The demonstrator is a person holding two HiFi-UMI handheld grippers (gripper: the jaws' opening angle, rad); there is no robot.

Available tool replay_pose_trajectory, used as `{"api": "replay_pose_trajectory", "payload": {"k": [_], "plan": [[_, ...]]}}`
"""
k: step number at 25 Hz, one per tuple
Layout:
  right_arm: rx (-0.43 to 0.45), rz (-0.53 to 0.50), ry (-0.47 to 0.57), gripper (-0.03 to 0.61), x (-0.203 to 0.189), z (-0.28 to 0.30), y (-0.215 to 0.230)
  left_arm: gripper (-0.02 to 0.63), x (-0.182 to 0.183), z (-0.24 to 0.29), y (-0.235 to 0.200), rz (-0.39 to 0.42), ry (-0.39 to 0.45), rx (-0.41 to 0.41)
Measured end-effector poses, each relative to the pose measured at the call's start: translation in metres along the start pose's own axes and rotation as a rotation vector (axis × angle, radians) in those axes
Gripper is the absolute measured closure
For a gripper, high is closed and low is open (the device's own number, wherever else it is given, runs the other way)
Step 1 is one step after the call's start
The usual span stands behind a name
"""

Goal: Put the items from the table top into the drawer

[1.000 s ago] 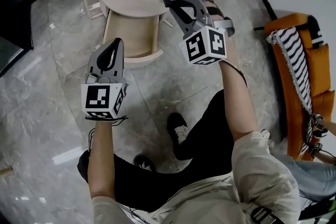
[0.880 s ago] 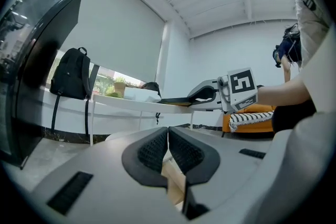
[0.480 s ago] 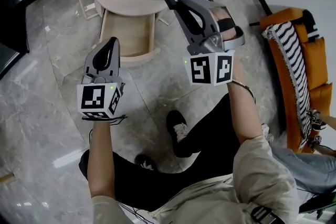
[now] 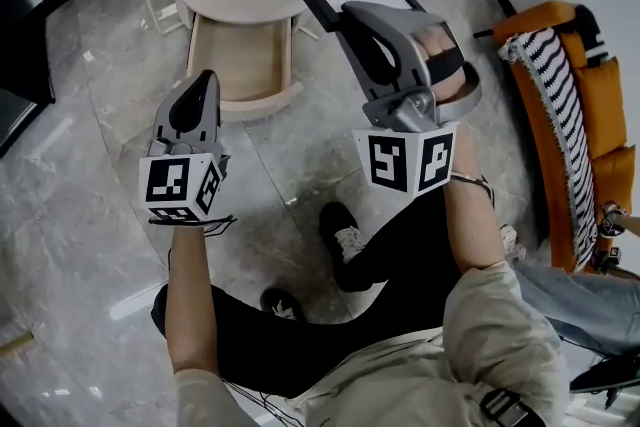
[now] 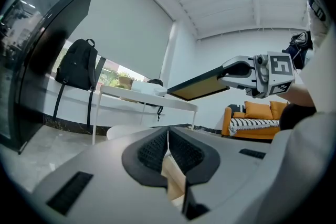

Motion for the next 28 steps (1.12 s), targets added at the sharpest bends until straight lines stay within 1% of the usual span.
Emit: {"api": "replay_pose_trajectory", "payload": {"k": [4, 7, 10, 13, 15, 20, 23, 26, 28], "plan": [[-0.015, 0.020, -0.031, 0.488, -0.004, -0.006, -0.002, 0.591, -0.002, -0.003, -0.002, 0.025, 0.000, -0.006], [-0.021, 0.021, -0.044, 0.488, -0.010, -0.013, -0.002, 0.591, -0.003, -0.004, -0.005, 0.013, 0.003, 0.001], [-0.017, 0.028, -0.039, 0.488, -0.011, -0.017, -0.004, 0.591, -0.005, 0.004, -0.009, -0.015, -0.002, 0.006], [-0.009, 0.044, -0.023, 0.488, -0.015, -0.029, -0.016, 0.591, -0.008, 0.013, -0.001, -0.008, 0.001, -0.006], [-0.012, 0.037, -0.007, 0.488, -0.014, -0.038, -0.027, 0.591, -0.008, 0.015, 0.007, -0.007, 0.004, -0.019], [-0.021, 0.013, 0.075, 0.488, 0.000, -0.058, -0.040, 0.591, -0.007, 0.019, 0.031, 0.030, 0.000, -0.057], [-0.026, 0.006, 0.144, 0.488, 0.016, -0.068, -0.043, 0.591, -0.006, 0.018, 0.041, 0.083, -0.005, -0.082], [-0.027, -0.002, 0.220, 0.488, 0.031, -0.075, -0.046, 0.591, -0.008, 0.016, 0.043, 0.107, -0.011, -0.078], [-0.010, -0.006, 0.254, 0.488, 0.039, -0.075, -0.049, 0.591, -0.008, 0.013, 0.040, 0.106, -0.015, -0.067]]}}
Point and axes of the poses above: the fingertips, and each gripper's own axes: z forward along the fingers, y to its right, x out of its top, the point moved 9 cm from there along -z, backward along the fingers, and after that the axes turned 15 degrees about x, right-handed, at the moved point
